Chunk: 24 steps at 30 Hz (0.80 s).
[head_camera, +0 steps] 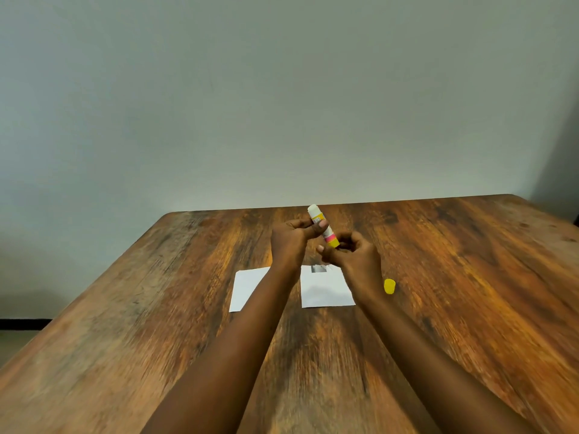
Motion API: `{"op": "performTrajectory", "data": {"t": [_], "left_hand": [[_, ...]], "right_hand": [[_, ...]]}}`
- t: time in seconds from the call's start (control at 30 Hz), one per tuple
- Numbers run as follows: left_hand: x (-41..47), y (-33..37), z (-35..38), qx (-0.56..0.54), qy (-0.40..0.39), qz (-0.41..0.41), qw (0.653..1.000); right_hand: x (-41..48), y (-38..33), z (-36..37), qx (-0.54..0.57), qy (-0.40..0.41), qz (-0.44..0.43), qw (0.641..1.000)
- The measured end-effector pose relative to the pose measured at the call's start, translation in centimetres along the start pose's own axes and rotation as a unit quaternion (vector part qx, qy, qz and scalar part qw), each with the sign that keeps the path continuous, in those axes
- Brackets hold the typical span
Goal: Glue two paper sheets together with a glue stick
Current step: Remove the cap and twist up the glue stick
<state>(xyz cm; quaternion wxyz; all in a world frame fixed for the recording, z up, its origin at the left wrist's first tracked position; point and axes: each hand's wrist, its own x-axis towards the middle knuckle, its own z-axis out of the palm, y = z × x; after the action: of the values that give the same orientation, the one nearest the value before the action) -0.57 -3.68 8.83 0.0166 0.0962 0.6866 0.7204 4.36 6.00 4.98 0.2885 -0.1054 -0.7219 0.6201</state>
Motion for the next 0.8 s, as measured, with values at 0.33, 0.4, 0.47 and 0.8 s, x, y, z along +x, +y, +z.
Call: {"op": "performTrajectory", "data": {"t": [0.33,0.4,0.47,0.8], "left_hand": [[-0.4,0.3,0.1,-0.006,-0.023,0.005,1.0],[-0.4,0.3,0.1,-0.004,-0.016,0.006,1.0],[-0.2,0.3,-0.1,0.001,-0.006,0.005,1.0],[-0.2,0.5,0.0,-0.009,-0.009,0.002,1.0]], "right_hand": [[0.9,-1.1,-0.8,0.401,-0.17,0.339,0.834],[0.6,-0.9,-0.5,0.347,-0.15,0.282,0.882],[0.3,-0.6,-0.2,0.261,-0.086,0.166,0.947],[1.0,-1.0,-0.5,0.344,-0.133,0.278,0.887]]}}
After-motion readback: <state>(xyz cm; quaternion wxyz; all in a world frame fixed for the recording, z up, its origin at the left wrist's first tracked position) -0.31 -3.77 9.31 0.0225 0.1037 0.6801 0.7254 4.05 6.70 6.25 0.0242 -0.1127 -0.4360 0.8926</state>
